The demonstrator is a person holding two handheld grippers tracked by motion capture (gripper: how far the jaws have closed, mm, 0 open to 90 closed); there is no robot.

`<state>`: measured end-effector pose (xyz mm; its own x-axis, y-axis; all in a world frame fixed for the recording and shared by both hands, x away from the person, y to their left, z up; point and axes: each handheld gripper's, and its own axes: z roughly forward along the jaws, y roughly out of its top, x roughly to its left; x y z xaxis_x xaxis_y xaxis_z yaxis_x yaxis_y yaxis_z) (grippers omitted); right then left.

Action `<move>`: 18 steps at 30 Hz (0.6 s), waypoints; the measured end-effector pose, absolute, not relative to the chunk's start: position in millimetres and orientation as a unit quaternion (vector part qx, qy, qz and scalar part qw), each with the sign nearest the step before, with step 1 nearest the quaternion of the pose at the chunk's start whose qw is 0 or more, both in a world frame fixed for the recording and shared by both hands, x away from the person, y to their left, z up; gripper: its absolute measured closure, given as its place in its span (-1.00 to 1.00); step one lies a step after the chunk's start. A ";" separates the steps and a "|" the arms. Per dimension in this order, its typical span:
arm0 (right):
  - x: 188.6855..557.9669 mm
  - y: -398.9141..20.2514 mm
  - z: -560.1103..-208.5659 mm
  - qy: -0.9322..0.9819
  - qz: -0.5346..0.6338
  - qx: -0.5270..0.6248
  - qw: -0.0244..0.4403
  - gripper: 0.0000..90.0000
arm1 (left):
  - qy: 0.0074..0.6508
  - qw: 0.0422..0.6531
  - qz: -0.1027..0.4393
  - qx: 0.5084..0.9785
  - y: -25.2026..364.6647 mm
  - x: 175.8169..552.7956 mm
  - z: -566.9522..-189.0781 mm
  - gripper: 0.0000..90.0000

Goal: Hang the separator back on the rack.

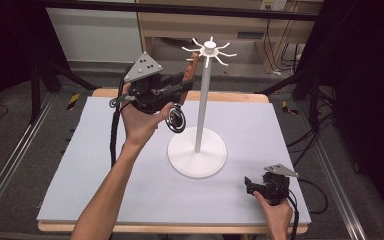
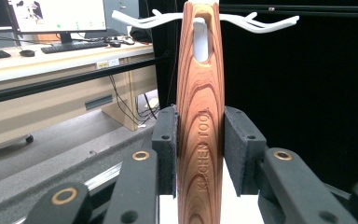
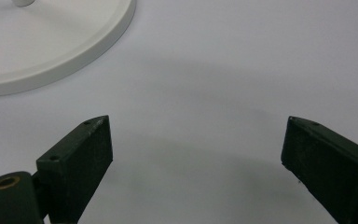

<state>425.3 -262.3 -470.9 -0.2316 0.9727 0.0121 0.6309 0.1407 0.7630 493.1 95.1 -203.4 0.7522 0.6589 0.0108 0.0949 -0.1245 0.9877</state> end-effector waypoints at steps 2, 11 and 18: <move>425.2 -262.0 -470.8 0.710 0.334 0.565 0.256 -0.80 | 0.265 0.607 0.232 0.713 94.8 493.6 -204.7 0.49; 425.2 -261.8 -470.9 0.711 0.334 0.564 0.255 -0.80 | 0.266 0.605 0.233 0.713 93.5 495.6 -208.3 0.48; 425.3 -262.1 -470.9 0.710 0.335 0.565 0.255 -0.80 | 0.266 0.603 0.239 0.713 92.6 495.1 -208.8 0.48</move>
<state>425.3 -262.1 -470.9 -0.2327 0.9724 0.0162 0.6316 0.1385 0.7628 495.1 92.6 -208.8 0.7448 0.6671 0.0194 0.0911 -0.1304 0.9873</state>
